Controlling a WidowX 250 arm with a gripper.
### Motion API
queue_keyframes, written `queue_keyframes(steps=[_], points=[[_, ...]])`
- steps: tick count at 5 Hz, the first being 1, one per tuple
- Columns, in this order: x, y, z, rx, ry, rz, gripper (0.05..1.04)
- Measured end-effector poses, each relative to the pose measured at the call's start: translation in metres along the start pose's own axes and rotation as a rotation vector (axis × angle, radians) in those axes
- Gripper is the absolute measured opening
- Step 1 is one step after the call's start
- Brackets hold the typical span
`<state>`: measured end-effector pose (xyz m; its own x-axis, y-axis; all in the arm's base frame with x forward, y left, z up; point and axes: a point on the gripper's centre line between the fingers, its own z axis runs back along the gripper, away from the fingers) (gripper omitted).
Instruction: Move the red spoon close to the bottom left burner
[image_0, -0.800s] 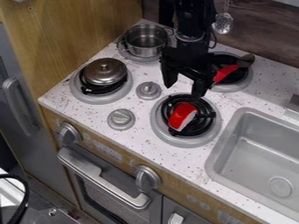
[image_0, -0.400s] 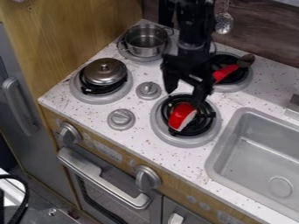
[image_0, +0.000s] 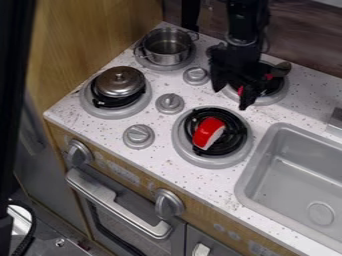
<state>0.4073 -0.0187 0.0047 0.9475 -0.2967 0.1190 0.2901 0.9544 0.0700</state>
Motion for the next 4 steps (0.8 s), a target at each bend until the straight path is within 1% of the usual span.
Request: queue_keyframes(steps=[1, 2, 3, 4], points=[[0.030, 0.004, -0.009, 0.051, -0.069, -0.056, 1.000], [0.051, 0.008, -0.023, 0.071, -0.118, -0.057, 1.000], [0.066, 0.008, -0.046, 0.051, -0.141, -0.027, 1.000], [0.078, 0.018, -0.053, 0.056, -0.153, 0.002, 1.000]])
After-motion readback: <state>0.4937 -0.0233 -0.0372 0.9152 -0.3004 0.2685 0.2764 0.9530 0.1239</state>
